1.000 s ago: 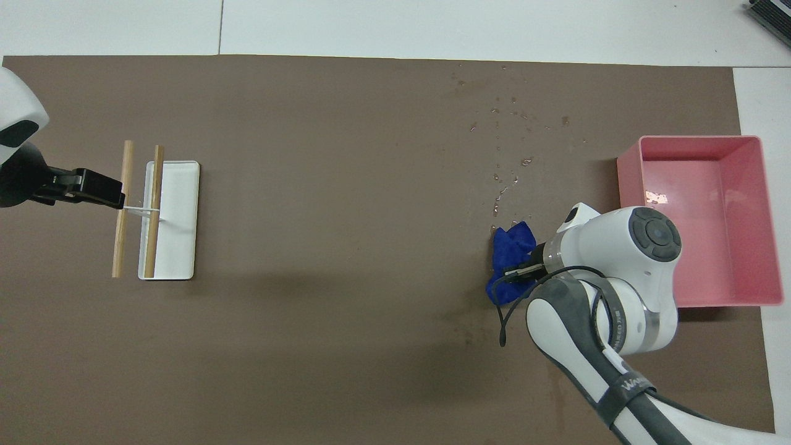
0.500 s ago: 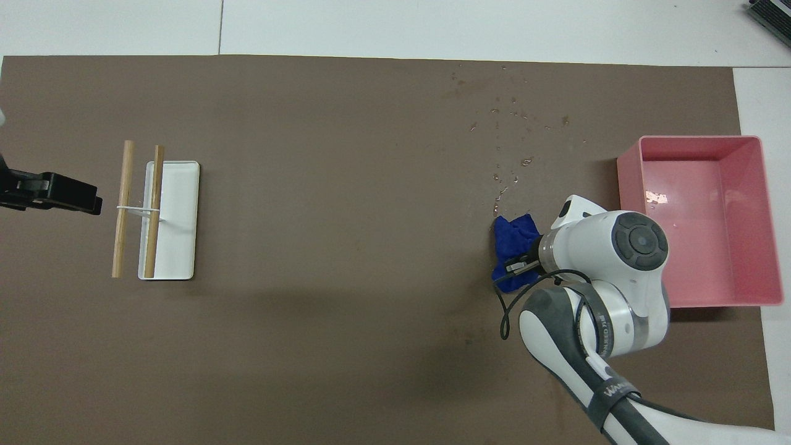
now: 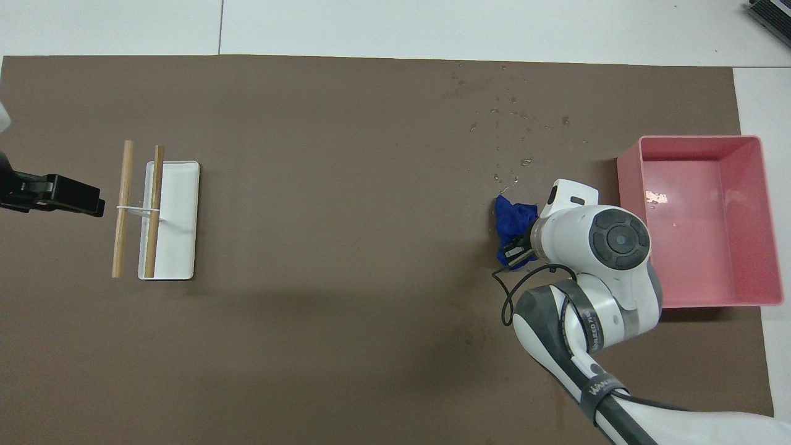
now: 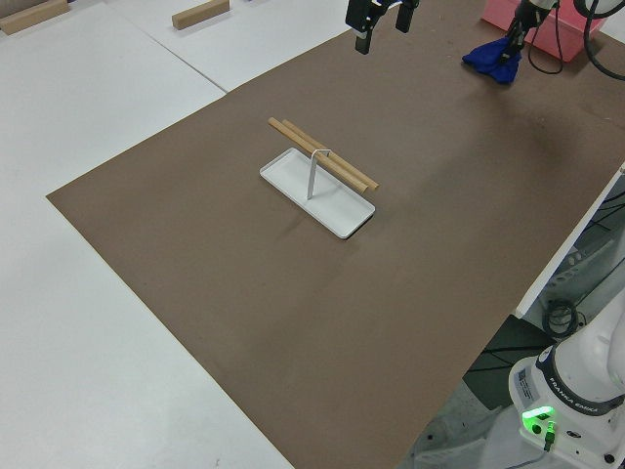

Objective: Wipe water with towel using both arms
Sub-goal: 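Wipe the water spill with the towel using the right gripper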

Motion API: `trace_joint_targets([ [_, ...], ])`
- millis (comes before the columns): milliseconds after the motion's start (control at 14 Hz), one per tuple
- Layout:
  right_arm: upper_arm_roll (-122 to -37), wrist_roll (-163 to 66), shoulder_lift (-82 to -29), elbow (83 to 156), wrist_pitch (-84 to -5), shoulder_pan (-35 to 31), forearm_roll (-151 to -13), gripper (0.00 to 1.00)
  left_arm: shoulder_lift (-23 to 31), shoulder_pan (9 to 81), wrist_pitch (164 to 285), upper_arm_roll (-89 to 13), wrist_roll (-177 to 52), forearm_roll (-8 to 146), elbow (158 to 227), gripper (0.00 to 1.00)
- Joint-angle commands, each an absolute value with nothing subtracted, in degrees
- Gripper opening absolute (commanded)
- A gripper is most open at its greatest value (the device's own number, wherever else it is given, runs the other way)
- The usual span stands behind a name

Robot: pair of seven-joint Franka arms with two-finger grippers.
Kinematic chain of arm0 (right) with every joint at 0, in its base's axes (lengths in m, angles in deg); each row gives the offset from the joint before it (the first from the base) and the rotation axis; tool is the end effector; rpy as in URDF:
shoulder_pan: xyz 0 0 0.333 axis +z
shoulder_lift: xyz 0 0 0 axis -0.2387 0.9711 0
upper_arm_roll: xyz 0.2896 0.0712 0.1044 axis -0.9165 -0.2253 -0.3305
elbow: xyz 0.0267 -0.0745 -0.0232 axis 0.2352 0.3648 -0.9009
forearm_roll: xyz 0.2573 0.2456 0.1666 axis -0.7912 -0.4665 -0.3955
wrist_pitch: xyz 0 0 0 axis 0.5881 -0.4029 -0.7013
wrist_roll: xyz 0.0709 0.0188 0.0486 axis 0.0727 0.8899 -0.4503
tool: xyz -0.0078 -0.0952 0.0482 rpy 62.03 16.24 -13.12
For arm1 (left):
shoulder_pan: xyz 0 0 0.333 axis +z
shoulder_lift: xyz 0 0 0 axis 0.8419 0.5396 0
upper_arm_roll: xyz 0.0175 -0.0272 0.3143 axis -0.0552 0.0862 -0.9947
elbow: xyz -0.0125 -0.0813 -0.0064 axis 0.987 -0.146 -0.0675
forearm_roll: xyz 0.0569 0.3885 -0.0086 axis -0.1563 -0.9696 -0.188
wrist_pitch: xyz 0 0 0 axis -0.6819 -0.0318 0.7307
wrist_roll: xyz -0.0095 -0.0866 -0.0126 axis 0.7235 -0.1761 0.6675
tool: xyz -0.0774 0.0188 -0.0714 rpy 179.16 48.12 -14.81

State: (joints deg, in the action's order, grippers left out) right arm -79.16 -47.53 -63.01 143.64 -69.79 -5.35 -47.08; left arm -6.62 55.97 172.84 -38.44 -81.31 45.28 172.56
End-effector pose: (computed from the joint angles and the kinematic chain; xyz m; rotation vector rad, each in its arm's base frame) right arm 0.5351 0.1430 0.3260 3.0200 0.7283 0.2051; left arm 0.5432 -0.0419 0.6348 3.1157 -0.2001 -0.0417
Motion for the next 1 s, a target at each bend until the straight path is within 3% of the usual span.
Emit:
trace_joint_targets([
  [0,-79.42,-46.38,-59.28,141.22,-73.37,-6.26,-45.66,0.0,-7.9,56.11,172.24,-38.32,-81.69,44.66,173.91,1.0],
  [357,-79.42,-46.47,-54.62,133.94,-73.3,-5.55,-45.66,0.0,-7.98,56.11,172.24,-38.32,-81.6,44.75,173.91,1.0],
  [643,-79.42,-46.38,-46.9,124.72,-72.6,-5.55,-45.57,0.0,-7.9,56.11,172.24,-38.32,-81.6,44.75,173.91,1.0],
  [929,-79.51,-46.38,-46.09,125.03,-70.23,-6.43,-45.92,0.0,-7.9,56.11,172.24,-38.32,-81.6,44.66,173.91,1.0],
])
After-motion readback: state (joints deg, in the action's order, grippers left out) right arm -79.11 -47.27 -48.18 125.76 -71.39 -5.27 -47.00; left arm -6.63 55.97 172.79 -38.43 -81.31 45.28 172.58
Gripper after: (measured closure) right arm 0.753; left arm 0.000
